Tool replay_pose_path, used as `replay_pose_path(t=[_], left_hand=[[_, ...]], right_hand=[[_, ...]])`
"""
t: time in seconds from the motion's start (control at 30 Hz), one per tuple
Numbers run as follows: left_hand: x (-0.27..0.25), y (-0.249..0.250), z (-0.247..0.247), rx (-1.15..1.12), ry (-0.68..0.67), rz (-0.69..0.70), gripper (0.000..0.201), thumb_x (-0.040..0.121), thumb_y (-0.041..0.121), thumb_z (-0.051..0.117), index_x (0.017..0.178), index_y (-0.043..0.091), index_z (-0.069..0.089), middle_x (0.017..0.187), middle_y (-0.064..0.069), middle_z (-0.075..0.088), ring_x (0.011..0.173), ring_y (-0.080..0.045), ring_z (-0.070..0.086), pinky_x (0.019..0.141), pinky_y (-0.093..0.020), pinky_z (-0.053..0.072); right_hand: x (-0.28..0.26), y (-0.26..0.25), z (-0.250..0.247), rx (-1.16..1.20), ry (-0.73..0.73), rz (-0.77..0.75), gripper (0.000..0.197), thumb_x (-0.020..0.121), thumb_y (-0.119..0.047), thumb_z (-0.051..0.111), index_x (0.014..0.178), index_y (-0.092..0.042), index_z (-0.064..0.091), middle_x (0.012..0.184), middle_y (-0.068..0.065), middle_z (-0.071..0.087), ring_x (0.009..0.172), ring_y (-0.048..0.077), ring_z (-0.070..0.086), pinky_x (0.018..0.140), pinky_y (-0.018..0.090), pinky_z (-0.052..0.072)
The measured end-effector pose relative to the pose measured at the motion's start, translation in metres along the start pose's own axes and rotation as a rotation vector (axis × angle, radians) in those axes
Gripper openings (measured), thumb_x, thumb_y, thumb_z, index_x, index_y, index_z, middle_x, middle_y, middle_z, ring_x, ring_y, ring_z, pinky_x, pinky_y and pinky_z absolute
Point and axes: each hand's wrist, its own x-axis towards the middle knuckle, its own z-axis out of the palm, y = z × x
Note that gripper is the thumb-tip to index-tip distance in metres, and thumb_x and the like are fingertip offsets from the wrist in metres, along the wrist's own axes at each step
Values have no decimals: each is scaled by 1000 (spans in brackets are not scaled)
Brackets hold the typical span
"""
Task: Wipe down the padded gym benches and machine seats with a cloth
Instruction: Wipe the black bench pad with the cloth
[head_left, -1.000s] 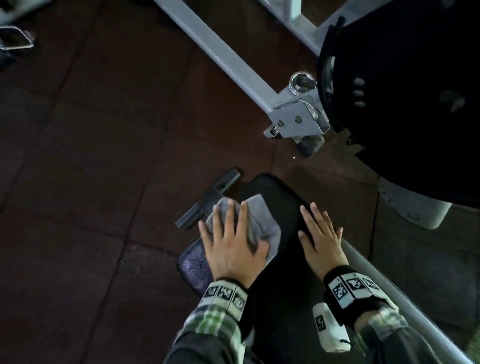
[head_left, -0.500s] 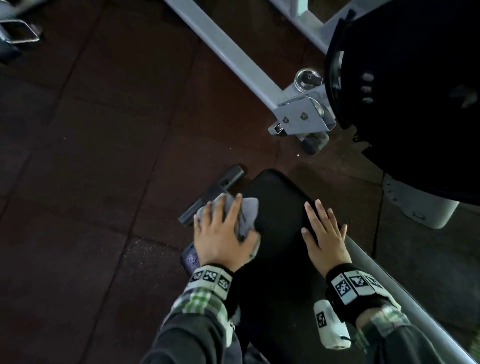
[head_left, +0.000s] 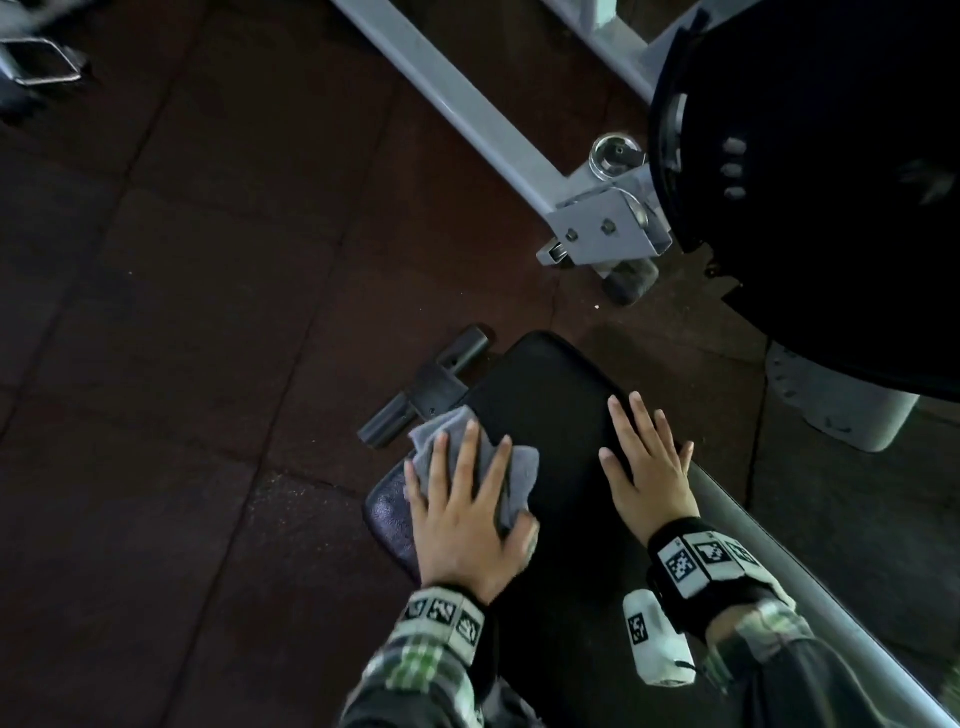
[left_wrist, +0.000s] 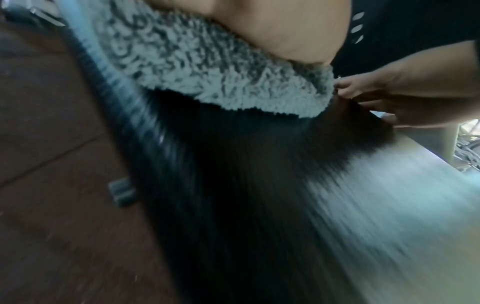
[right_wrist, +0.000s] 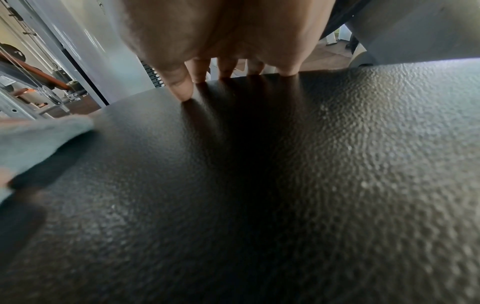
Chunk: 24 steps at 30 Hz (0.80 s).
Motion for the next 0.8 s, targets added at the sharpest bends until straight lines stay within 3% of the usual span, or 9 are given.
replay_pose_path(t=[0.1, 0.2, 0.3, 0.37, 0.47, 0.6, 0.73, 0.8], left_hand=[[26, -15, -8, 2, -5, -46, 73, 78, 59, 48, 147, 34, 44, 157, -5, 37, 142, -35, 34, 114, -59, 25], [24, -36, -12, -63, 74, -215, 70, 80, 56, 48, 142, 25, 51, 144, -13, 51, 129, -39, 48, 108, -56, 36], [-7, -44, -8, -130, 160, -409, 70, 82, 54, 46, 142, 19, 51, 145, -18, 47, 129, -40, 44, 111, -55, 32], [-35, -37, 0, -148, 180, -440, 70, 84, 51, 46, 143, 13, 49, 149, -22, 40, 135, -43, 35, 113, -59, 27], [-59, -13, 13, -105, 122, -248, 70, 86, 50, 47, 143, 10, 46, 155, -23, 31, 143, -46, 25, 116, -61, 19], [-35, 30, 21, -67, -39, 25, 70, 85, 54, 47, 146, 21, 44, 158, -13, 30, 148, -34, 18, 117, -59, 10], [13, 68, 20, -94, -116, 137, 67, 88, 51, 42, 146, 19, 45, 159, -10, 31, 150, -25, 15, 119, -54, 3], [27, 73, 17, -206, -127, 141, 64, 90, 44, 37, 149, 18, 41, 161, -3, 24, 151, -17, 9, 119, -53, 1]], right_hand=[[0, 1, -1, 13, -6, -1, 58, 98, -34, 35, 147, -39, 3, 155, -15, -7, 144, 18, -10, 113, 49, -8], [-1, 1, -1, 10, -7, -2, 58, 98, -35, 35, 147, -40, 3, 155, -15, -7, 144, 17, -10, 113, 49, -8], [-1, 0, -1, 5, -2, 2, 58, 98, -35, 34, 146, -40, 2, 155, -15, -8, 144, 18, -10, 113, 49, -8], [-1, 0, 0, 10, 0, 1, 58, 98, -35, 35, 146, -40, 2, 155, -15, -8, 144, 17, -11, 113, 49, -9], [-2, 0, 0, 24, -7, -4, 59, 98, -34, 35, 146, -40, 2, 155, -16, -9, 143, 16, -12, 112, 48, -10], [-2, 4, -3, 62, -30, -24, 58, 99, -31, 35, 147, -38, 5, 154, -18, -9, 143, 13, -13, 113, 45, -11], [-11, 9, -8, 177, 5, -50, 53, 100, -27, 32, 148, -31, 11, 150, -22, -7, 142, 7, -11, 114, 39, -9], [-19, 9, -5, 212, 67, -64, 49, 100, -28, 29, 148, -28, 15, 151, -20, -3, 141, 3, -10, 117, 39, -5]])
